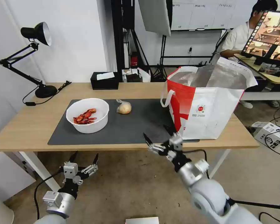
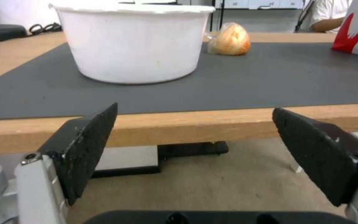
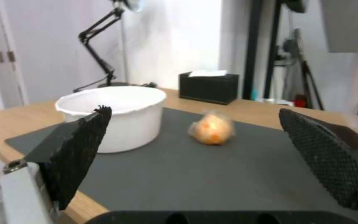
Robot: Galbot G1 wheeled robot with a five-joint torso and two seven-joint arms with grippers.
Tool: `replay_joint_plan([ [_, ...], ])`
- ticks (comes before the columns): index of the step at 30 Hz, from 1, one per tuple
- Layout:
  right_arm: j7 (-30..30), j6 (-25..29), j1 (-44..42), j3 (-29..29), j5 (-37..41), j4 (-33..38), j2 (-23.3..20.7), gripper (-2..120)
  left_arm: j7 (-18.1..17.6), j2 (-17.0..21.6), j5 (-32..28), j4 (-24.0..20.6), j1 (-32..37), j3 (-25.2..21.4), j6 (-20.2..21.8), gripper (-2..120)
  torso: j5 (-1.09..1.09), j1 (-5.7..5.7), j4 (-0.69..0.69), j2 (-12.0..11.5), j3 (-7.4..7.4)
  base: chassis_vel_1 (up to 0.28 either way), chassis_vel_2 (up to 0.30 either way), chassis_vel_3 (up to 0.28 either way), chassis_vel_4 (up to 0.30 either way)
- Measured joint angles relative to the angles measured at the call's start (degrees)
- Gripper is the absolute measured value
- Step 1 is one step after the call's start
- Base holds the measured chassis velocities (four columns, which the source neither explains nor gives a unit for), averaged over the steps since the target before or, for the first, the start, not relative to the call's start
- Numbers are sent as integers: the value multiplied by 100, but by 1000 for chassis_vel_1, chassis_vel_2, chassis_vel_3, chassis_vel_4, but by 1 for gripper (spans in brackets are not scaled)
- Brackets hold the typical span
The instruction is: Pick up the trash from the table and place it into the takeout bag.
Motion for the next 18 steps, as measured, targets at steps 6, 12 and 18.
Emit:
replay_joint_plan([
  [6, 427, -504, 1267, -868, 279, -320, 238, 100, -3, -51, 5, -42, 70, -47, 5, 100, -2, 0, 1, 0, 0, 0, 0, 0, 0],
  [12, 1050, -1093, 2209, -1295, 546, -838, 624, 100, -3, -78, 16, -67, 168, -123, 5, 100, -1, 0, 0, 0, 0, 0, 0, 0, 0],
  [18, 1345, -1140, 2879, -1499, 785, -1479, 959, 100, -4, -95, 16, -72, 188, -139, 5, 100, -2, 0, 0, 0, 0, 0, 0, 0, 0],
])
